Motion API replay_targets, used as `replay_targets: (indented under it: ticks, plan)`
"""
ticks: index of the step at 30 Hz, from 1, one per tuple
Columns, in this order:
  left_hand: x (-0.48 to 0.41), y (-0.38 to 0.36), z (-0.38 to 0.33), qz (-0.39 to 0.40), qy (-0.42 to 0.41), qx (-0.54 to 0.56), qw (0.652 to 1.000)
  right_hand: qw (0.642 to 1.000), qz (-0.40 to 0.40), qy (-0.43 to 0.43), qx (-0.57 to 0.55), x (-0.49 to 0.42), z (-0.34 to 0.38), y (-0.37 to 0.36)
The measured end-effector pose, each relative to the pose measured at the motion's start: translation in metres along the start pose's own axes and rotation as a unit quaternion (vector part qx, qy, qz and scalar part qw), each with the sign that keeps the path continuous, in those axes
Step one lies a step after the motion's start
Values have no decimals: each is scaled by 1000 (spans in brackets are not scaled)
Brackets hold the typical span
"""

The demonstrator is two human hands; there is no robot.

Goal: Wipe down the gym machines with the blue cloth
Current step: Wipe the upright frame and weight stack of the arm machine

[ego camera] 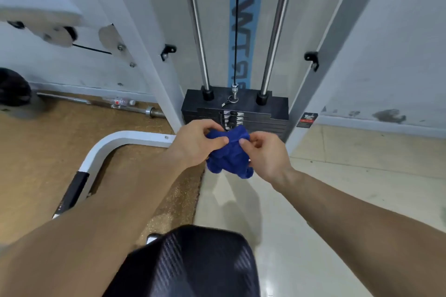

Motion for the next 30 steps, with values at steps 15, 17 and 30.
replay_targets:
  ticks: [15,17,30]
  plan:
    - [101,86,-284,-13,-63,106,992,992,-68,103,14,145,201,234]
    - [111,102,-318,-37,-74,114,990,989,-85,119,-5,162,230,259]
    - [152,247,-504,-156,-174,28,972,966,-128,221,39,238,430,372]
Point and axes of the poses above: each hand's wrist, its own x-axis away from the middle knuckle, its own y-axis out of the back of the hand, z = x × y, the point moved 6 cm from there along -x, towards the middle knuckle, and after that the axes turned 6 degrees about -y, right-handed, at the moved point
